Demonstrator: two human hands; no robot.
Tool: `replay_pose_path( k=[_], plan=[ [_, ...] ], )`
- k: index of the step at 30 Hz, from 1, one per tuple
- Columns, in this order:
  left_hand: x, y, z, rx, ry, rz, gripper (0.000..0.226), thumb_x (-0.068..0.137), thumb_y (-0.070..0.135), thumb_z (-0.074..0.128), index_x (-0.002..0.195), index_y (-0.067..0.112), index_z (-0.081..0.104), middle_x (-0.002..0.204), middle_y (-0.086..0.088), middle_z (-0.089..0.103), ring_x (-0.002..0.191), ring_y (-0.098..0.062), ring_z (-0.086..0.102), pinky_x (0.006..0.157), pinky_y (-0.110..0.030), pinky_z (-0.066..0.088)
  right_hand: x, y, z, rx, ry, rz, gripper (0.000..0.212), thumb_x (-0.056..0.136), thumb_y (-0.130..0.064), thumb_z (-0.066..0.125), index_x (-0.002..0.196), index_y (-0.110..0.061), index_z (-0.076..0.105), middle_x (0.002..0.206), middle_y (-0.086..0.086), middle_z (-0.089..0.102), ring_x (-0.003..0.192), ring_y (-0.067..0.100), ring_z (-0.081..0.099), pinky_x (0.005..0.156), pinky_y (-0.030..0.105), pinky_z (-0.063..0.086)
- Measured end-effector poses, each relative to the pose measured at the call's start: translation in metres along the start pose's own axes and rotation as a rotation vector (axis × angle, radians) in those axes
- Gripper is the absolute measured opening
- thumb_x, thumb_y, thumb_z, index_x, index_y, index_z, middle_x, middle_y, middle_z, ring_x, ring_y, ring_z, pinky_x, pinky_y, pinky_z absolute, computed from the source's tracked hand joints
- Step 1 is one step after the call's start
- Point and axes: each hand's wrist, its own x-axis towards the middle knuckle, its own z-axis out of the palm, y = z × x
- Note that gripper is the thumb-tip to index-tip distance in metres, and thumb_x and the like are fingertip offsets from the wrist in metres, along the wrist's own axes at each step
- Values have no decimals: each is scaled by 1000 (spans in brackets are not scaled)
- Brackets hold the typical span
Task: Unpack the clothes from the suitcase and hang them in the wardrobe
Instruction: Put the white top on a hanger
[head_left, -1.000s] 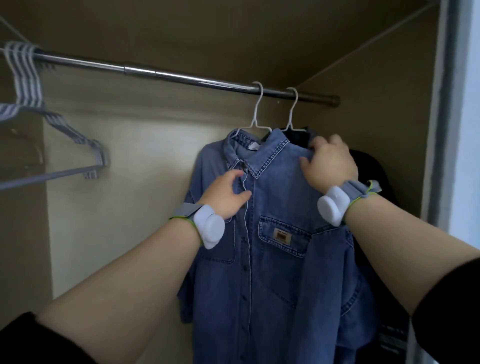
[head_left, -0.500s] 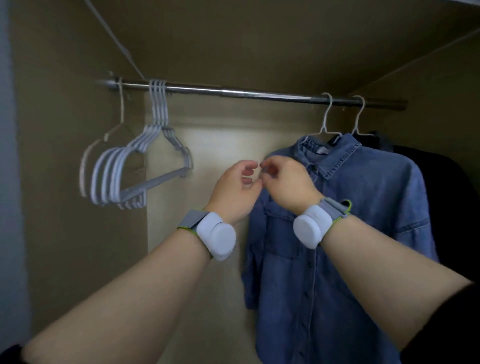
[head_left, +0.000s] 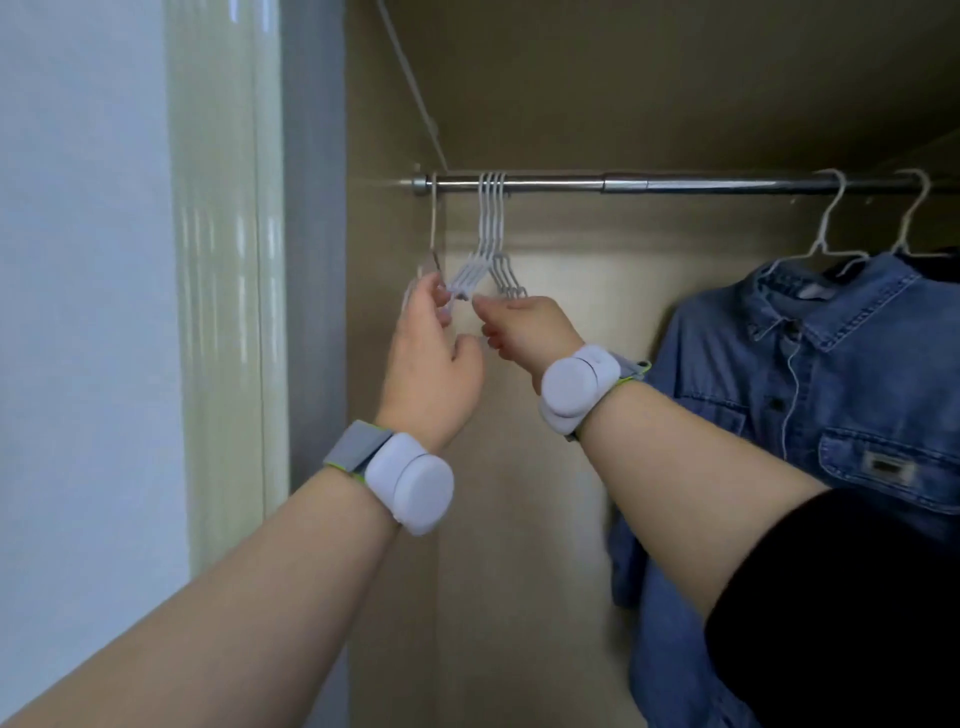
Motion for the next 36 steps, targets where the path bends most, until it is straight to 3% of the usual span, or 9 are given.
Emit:
replay_pose_path(
  k=[3,7,11,13,17,24,28,32,36],
  plan=[
    [-3,-2,-19,32,46,9,57,88,1,45,142,8,28,126,-2,50,104,-13,50,90,-19,37,5,-7,20,20,-9,12,36,78,-47,69,68,-13,64,74,10,61,70,21,55,72,38,48],
    [3,-6,-27,97,21,-65,57,90,4,46,143,8,26,132,-6,48,114,-17,50,95,-20,35,15,-12,35,52,-92,0,33,81,-34,67,98,-6,70,90,7,67,88,24,64,85,37,53],
    [7,-4,-22,174,-65,-126,60,90,3,45,145,8,23,143,-10,41,131,-21,41,99,-15,29,17,-12,34,145,-178,61,9,89,-15,57,93,-10,63,73,4,60,63,16,58,53,15,51],
    [7,-2,-16,167,-75,-159,61,87,3,45,145,8,23,141,-11,42,130,-23,43,108,-26,32,17,-16,33,135,-212,63,13,90,-12,54,95,-5,64,78,9,63,66,20,61,52,18,51],
    [6,-1,-5,96,-44,-197,62,80,4,43,140,8,27,107,9,53,106,-22,60,100,-46,45,17,-18,36,262,-188,173,19,87,-15,55,70,-9,59,87,20,65,67,27,60,45,19,40],
    [4,1,-10,230,97,-266,73,68,24,42,140,12,35,139,-9,46,130,-26,42,109,-43,35,22,-22,43,319,-335,215,24,87,-5,56,64,-11,55,61,8,55,32,8,50,31,12,35],
    [3,-2,-17,212,26,-313,57,87,1,45,141,9,30,123,1,52,117,-18,50,89,-16,34,19,-25,56,389,-394,237,26,92,-6,51,67,-10,56,62,5,59,47,12,55,42,22,42],
    [4,-9,-22,169,30,-327,54,87,-2,42,139,9,32,115,2,54,108,-16,55,91,-22,42,17,-29,56,352,-388,257,28,94,-5,48,67,-6,56,41,1,58,38,12,57,38,19,45],
    [3,-11,-21,191,0,-321,51,92,5,41,141,12,31,126,-4,53,115,-20,53,93,-23,38,11,-28,53,206,-154,124,17,81,-11,52,66,-6,59,67,18,59,66,29,58,68,42,52]
  ],
)
